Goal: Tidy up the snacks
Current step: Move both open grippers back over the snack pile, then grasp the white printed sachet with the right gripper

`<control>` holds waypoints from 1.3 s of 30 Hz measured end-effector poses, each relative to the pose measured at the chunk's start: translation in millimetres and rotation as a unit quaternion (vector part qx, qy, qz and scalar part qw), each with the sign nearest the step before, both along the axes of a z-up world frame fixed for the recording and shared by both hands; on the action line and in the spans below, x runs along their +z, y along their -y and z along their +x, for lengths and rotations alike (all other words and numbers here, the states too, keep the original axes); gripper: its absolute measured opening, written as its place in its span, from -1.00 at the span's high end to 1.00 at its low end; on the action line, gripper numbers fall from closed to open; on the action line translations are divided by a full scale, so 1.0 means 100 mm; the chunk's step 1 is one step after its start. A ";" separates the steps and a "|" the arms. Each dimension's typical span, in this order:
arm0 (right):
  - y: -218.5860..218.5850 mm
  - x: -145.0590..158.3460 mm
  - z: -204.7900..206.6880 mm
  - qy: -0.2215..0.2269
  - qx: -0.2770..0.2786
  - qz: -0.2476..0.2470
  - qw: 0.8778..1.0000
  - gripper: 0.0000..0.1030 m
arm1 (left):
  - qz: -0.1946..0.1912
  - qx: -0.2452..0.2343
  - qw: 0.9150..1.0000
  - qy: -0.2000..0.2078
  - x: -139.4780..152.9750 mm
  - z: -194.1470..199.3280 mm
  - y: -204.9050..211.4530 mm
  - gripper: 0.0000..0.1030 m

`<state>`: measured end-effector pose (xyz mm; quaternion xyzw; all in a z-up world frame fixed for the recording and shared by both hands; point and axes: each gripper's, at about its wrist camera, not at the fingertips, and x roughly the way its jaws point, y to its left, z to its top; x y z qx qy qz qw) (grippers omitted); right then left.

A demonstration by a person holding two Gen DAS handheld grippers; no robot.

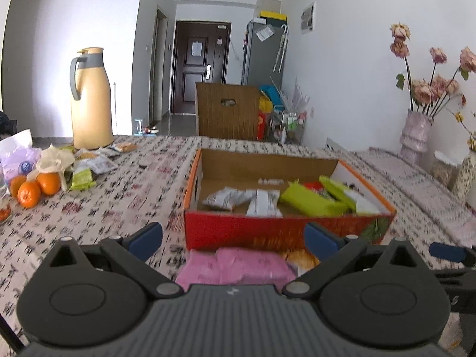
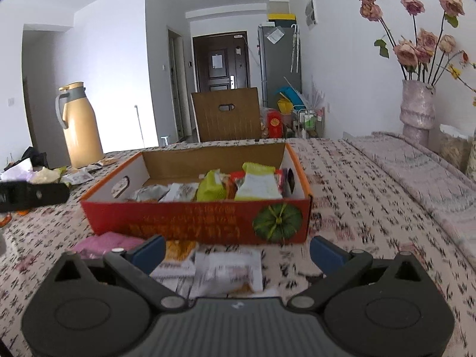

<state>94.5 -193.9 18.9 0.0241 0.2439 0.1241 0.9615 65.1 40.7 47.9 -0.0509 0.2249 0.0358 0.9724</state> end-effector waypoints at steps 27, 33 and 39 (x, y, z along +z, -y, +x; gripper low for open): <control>-0.62 -0.39 -0.64 -0.053 0.051 -0.032 0.997 -1.00 | -0.005 -0.001 0.998 -0.058 -0.45 -0.69 -0.11 -1.00; -0.71 -0.52 -0.61 -0.067 0.040 -0.042 0.996 -0.74 | -0.010 0.000 0.997 -0.070 -0.53 -0.73 -0.17 -1.00; -0.72 -0.57 -0.69 -0.047 0.035 -0.054 0.997 -0.50 | -0.016 -0.002 0.997 -0.079 -0.58 -0.71 -0.16 -1.00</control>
